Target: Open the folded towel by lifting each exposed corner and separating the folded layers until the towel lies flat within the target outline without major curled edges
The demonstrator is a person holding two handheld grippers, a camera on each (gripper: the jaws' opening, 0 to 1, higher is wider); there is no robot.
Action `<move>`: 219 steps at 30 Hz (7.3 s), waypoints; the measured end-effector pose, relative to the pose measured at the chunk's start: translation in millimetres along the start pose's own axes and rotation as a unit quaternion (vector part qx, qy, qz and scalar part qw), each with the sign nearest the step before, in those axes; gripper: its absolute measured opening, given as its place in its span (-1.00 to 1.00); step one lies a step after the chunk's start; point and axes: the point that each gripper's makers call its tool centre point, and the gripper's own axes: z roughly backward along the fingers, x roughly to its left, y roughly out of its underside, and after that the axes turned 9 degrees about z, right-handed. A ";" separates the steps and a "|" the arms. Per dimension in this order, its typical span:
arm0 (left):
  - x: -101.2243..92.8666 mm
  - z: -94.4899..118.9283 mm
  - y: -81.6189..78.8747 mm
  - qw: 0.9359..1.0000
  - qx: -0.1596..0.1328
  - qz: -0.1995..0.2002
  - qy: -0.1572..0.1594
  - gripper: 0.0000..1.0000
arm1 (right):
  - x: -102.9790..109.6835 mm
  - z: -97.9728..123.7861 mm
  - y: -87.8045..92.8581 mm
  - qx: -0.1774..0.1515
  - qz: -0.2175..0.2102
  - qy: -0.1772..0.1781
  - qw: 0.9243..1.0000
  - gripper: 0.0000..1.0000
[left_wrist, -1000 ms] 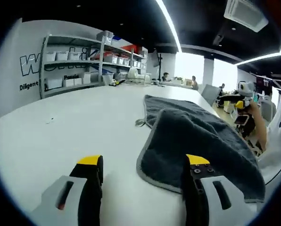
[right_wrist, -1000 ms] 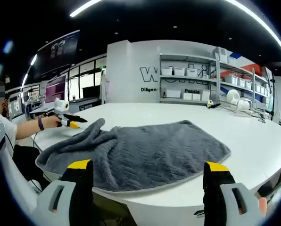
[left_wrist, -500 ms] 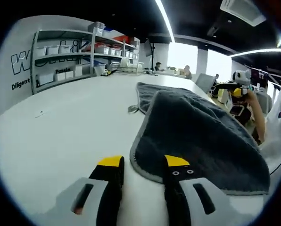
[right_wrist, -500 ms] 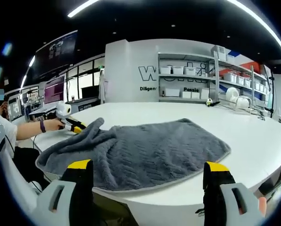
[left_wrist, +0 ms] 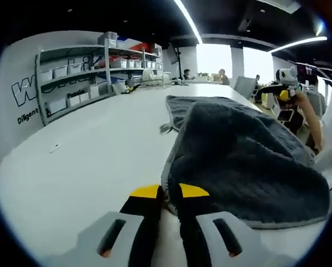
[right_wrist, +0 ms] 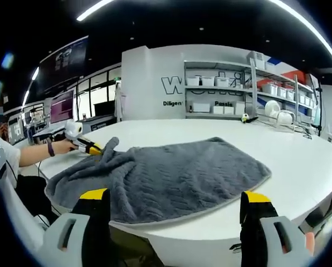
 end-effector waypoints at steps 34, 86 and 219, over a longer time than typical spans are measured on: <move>234.7 72.9 22.5 0.947 0.088 0.015 -0.308 -0.87 | 0.8 -25.5 -1.2 0.026 0.010 0.001 1.000 0.99; 19.5 136.2 17.9 0.970 -0.094 0.142 -0.176 0.99 | -31.8 -79.0 -29.4 0.034 0.076 -0.061 0.995 0.94; 12.8 216.1 44.9 0.949 -0.167 0.164 -0.210 0.69 | -75.5 -91.5 -17.1 0.073 0.091 -0.114 0.987 0.95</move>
